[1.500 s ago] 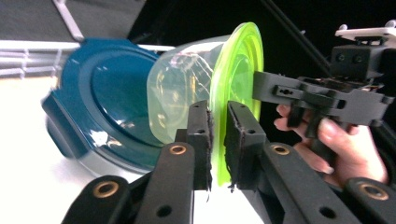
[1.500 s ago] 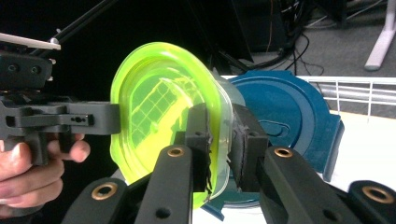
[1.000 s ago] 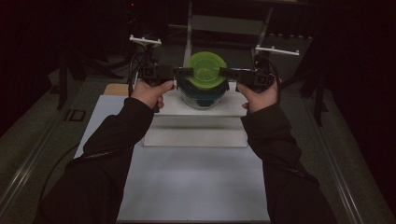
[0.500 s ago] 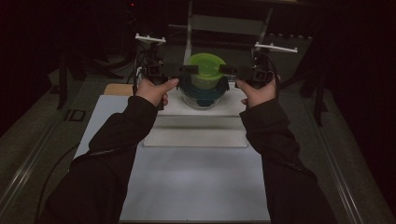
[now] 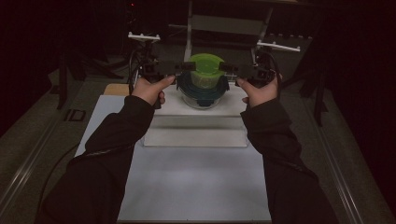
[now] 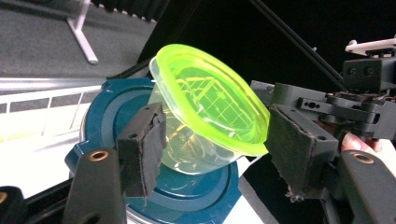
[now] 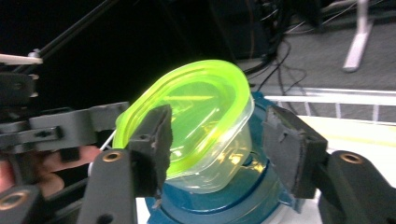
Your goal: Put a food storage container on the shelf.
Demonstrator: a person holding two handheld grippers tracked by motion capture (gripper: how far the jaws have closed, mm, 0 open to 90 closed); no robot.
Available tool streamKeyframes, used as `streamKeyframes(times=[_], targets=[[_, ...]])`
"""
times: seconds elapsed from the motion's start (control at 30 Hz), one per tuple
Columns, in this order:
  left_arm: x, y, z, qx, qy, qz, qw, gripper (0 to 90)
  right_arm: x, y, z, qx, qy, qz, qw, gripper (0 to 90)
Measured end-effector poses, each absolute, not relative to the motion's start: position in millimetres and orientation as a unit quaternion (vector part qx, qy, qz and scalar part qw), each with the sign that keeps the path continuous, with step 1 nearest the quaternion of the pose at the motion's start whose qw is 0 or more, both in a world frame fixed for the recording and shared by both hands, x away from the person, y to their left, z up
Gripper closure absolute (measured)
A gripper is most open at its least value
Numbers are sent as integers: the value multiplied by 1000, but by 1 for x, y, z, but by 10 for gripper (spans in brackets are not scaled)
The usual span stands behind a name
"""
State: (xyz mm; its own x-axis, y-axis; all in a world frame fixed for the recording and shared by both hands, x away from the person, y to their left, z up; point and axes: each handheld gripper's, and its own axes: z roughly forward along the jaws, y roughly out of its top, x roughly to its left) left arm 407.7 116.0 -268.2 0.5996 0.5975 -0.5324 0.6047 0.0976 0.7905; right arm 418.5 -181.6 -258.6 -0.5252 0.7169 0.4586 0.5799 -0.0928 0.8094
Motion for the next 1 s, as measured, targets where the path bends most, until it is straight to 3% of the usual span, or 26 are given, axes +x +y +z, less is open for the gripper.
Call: streamKeyframes(times=[0.2, 0.27, 0.33, 0.5, 1.0], targets=[[400, 123, -269, 670, 432, 7, 603, 296, 410, -181, -253, 467, 678, 562, 76, 337], [396, 126, -269, 666, 424, 12, 613, 210, 408, -182, -253, 459, 680, 567, 69, 292], [391, 127, -269, 671, 410, 18, 617, 182, 405, -183, -254, 447, 688, 569, 66, 243], [375, 126, -274, 686, 382, 18, 619, 55, 394, -185, -262, 421, 700, 574, 58, 211], [335, 126, -295, 711, 342, 40, 613, 55, 359, -190, -287, 389, 716, 577, 56, 204]])
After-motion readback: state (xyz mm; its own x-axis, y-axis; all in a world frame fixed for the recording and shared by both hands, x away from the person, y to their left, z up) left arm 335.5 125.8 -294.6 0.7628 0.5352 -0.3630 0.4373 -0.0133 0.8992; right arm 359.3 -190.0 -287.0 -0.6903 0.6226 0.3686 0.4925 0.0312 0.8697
